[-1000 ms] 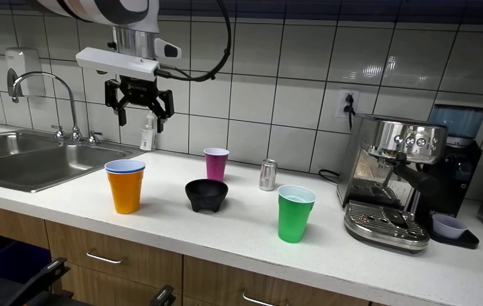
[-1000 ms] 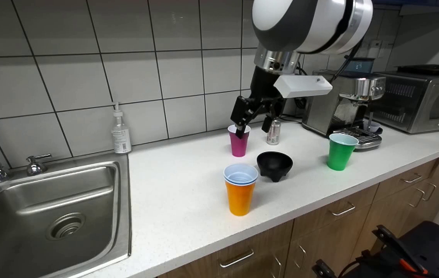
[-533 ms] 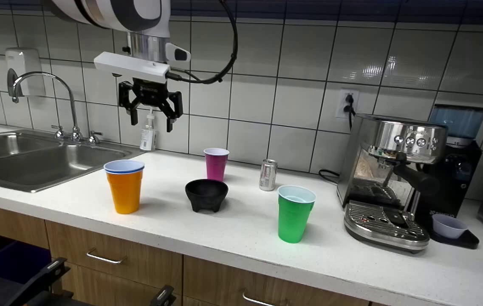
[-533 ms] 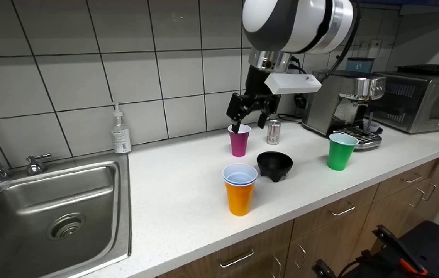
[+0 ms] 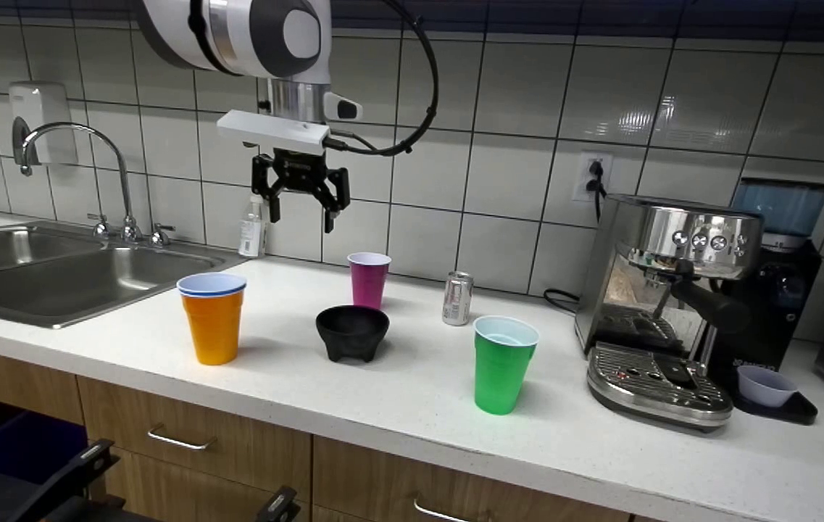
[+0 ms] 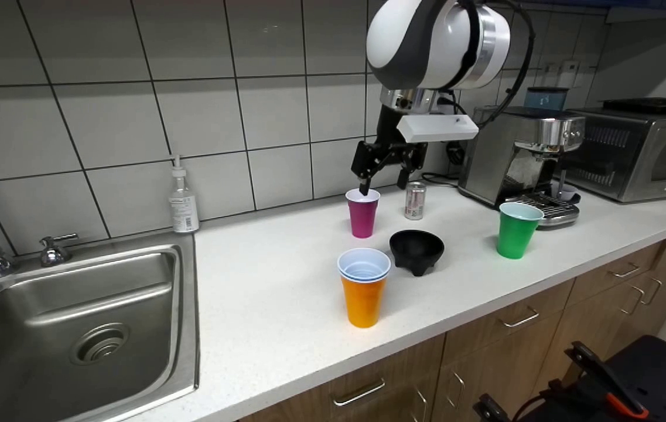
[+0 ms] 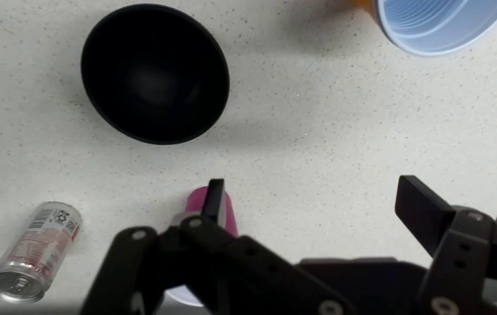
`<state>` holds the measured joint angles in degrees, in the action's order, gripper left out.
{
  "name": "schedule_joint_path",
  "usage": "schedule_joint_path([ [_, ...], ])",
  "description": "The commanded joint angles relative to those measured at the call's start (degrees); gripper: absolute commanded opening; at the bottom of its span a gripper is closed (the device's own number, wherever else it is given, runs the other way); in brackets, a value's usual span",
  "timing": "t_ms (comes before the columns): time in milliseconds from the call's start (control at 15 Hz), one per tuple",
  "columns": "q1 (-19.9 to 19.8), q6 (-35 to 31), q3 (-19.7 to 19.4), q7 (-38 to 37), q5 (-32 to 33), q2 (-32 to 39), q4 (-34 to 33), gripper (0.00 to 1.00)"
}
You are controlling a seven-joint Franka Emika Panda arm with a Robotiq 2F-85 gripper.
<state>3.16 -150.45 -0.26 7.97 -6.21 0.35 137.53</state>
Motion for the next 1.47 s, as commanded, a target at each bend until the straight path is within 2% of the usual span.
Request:
schedule_joint_path([
  [0,-1.87,0.79,-0.61,-4.44,4.50,3.77,-4.67,1.00],
  [400,-2.75,2.12,-1.89,-7.23,8.12,8.71,-10.50,1.00],
  [800,-2.19,3.04,-1.76,-9.15,7.46,13.96,-16.51,1.00],
  [867,-2.33,3.83,-1.35,-8.26,6.73,13.63,-16.69,1.00],
  [933,-2.79,0.93,-1.35,-7.11,6.56,12.81,-14.00,1.00],
  [1400,-2.40,0.57,-1.37,-7.66,7.01,13.64,-15.06,1.00],
])
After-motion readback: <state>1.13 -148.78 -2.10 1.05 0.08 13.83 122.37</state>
